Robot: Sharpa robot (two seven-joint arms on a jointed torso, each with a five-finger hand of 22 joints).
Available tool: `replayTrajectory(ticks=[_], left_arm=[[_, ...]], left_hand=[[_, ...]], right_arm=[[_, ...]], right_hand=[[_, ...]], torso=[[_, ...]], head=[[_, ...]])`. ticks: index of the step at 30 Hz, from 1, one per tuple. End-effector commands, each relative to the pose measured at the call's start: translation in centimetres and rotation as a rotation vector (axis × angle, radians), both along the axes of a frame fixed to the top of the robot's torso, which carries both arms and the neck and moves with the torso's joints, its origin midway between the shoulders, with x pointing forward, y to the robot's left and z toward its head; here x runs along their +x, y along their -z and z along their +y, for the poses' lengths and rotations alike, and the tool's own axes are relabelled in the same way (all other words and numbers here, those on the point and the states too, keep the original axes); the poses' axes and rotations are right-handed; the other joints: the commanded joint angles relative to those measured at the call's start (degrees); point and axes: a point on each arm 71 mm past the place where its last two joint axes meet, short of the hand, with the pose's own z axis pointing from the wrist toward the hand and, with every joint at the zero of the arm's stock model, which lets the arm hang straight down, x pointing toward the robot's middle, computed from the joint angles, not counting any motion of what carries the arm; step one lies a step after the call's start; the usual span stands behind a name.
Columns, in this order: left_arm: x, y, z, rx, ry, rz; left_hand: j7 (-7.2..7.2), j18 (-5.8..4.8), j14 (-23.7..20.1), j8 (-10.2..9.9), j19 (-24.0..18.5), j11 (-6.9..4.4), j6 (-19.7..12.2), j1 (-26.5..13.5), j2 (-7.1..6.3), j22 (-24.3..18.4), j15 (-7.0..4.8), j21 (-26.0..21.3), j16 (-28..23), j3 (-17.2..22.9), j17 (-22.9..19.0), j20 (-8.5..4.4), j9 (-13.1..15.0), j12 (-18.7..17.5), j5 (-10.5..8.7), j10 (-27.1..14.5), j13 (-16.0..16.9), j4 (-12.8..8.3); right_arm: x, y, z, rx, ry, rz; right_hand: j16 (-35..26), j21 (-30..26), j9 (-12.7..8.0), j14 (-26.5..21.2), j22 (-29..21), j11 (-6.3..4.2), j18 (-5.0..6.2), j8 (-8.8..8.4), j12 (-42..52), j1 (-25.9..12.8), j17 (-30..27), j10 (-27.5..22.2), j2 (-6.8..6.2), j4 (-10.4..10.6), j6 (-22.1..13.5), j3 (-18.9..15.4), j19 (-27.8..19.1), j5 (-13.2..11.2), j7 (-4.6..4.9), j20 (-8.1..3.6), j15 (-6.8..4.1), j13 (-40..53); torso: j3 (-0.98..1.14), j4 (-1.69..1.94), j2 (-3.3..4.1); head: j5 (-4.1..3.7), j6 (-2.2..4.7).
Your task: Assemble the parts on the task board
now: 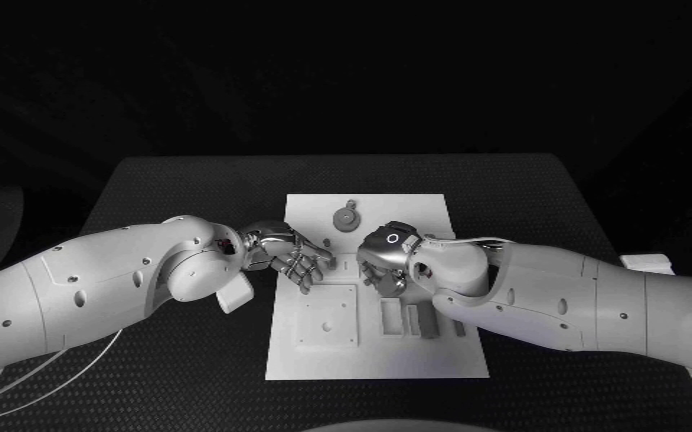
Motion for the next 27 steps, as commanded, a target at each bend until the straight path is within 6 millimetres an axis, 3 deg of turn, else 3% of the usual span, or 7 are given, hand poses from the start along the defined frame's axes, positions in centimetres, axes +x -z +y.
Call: replayTrajectory(ticks=[1, 27], left_arm=[[-0.1, -0.1, -0.3, -0.013, 0.013, -0.006], [0.0, -0.1, -0.1, -0.006, 0.004, -0.006]], left_hand=[[-0.13, 1.18, 0.48, 0.36, -0.19, -0.19, 0.16, 0.60, 0.16, 0.01, 0.12, 0.07, -0.22, -0.13, 0.09, 0.01, -0.09, 0.09, -0.10, 0.17, 0.08, -0.06], [-0.13, 1.15, 0.53, 0.40, -0.17, -0.20, 0.21, 0.52, 0.05, 0.00, 0.13, 0.07, -0.31, -0.26, 0.18, 0.03, -0.12, 0.11, -0.10, 0.22, 0.11, 0.05]], right_arm=[[-1.0, 1.8, -0.2, -0.060, -0.010, 0.032], [-1.2, -0.5, -1.3, 0.073, 0.034, -0.003]], right_hand=[[0.37, 0.44, 0.26, 0.51, 1.12, -0.80, 0.88, 0.21, 0.37, -0.47, 0.13, 1.36, -0.46, -0.35, 0.58, 0.17, 0.62, -0.10, -0.08, -0.11, -0.07, 0.07], [0.46, 0.91, 0.48, 1.27, 1.05, -1.12, 0.88, 0.26, 0.30, -0.60, 0.38, 2.23, -0.99, -0.37, 1.11, 0.54, 1.31, -0.09, -0.38, -0.52, -0.43, 0.09]], torso=[[0.01, -0.02, -0.01], [0.00, -0.01, 0.00]], head=[[-0.05, 0.05], [-0.09, 0.37]])
